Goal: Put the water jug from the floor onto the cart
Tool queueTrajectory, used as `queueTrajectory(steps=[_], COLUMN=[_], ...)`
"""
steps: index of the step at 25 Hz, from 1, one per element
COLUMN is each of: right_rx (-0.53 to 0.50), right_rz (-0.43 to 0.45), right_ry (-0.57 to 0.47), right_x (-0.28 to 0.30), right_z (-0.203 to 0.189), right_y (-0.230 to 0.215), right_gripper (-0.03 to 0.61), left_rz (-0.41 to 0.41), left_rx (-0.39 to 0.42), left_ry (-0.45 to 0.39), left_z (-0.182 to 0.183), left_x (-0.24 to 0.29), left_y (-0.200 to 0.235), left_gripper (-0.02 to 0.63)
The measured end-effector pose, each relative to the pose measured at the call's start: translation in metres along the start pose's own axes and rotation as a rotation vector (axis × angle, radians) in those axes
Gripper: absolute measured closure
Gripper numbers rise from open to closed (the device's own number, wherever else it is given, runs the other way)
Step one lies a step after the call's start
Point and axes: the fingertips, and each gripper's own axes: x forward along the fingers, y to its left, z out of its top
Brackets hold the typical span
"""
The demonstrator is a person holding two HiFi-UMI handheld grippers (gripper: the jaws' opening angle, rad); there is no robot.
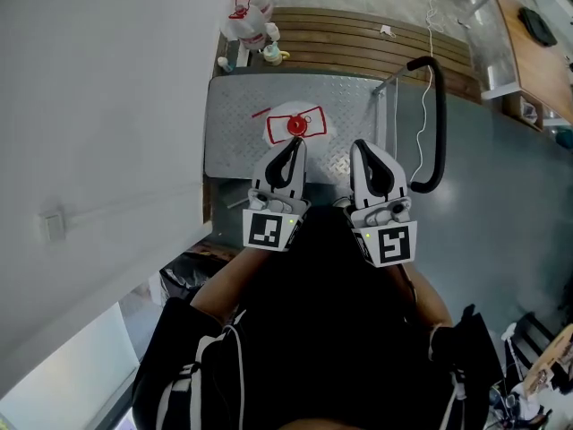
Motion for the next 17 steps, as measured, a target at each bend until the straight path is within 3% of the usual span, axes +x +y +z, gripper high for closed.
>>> queueTrajectory(steps=[5,17], right_rx=[0.009,0.018], right_rz=[-0.004,-0.006], right_ry=[0.011,0.019], right_x=[-0.002,-0.009], right_z=[0.001,-0.003], right_y=[-0.008,-0.001], right_gripper=[0.565,0.565], left_rz=[0.019,0.086], left_rx=[-0.036,-0.03], left_ry=[0.012,0.015], left_z=[-0.001,-0.004], left_x=[0.006,-0.01], left_y=[0.0,0.012], left_gripper=[0.591,0.592])
